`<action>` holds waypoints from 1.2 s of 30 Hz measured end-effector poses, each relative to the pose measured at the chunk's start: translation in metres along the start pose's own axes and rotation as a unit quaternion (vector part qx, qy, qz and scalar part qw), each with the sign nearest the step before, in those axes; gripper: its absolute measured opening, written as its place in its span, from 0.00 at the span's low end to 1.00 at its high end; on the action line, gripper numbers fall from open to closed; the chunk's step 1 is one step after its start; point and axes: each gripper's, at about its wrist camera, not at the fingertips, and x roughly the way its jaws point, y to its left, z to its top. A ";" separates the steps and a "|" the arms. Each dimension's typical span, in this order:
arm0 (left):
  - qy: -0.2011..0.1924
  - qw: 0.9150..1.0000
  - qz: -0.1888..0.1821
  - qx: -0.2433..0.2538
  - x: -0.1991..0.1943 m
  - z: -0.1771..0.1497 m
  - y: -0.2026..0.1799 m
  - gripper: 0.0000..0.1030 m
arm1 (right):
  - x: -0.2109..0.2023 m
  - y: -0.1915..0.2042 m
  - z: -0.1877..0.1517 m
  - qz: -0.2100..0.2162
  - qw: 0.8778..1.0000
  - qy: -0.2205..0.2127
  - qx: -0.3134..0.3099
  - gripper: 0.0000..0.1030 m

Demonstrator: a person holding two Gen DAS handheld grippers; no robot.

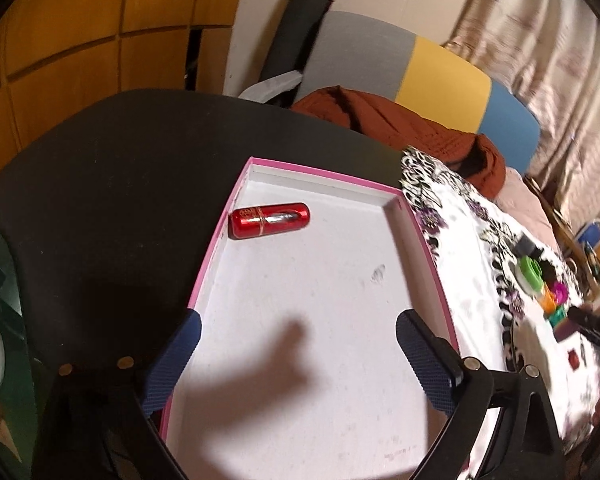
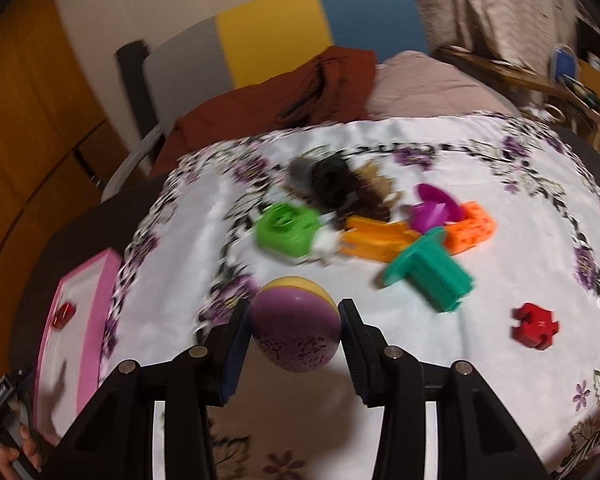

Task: Organize rigid objects
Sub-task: 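Carry the purple egg into the pink tray and open the right tool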

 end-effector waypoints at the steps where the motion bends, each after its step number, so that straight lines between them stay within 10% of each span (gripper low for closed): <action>1: 0.001 1.000 0.001 0.003 -0.001 -0.002 0.000 0.97 | 0.001 0.009 -0.003 0.012 1.000 0.003 -0.002 0.43; 14: -0.004 1.000 -0.001 -0.009 -0.025 -0.021 0.011 0.97 | 0.023 0.189 -0.005 0.159 0.980 0.051 -0.108 0.43; 29: -0.021 0.998 0.023 -0.055 -0.036 -0.019 0.037 0.98 | 0.134 0.308 -0.004 0.103 0.964 0.151 -0.192 0.43; 36: -0.018 0.998 0.021 -0.061 -0.036 -0.021 0.037 0.98 | 0.134 0.311 0.018 0.093 0.976 0.114 -0.160 0.44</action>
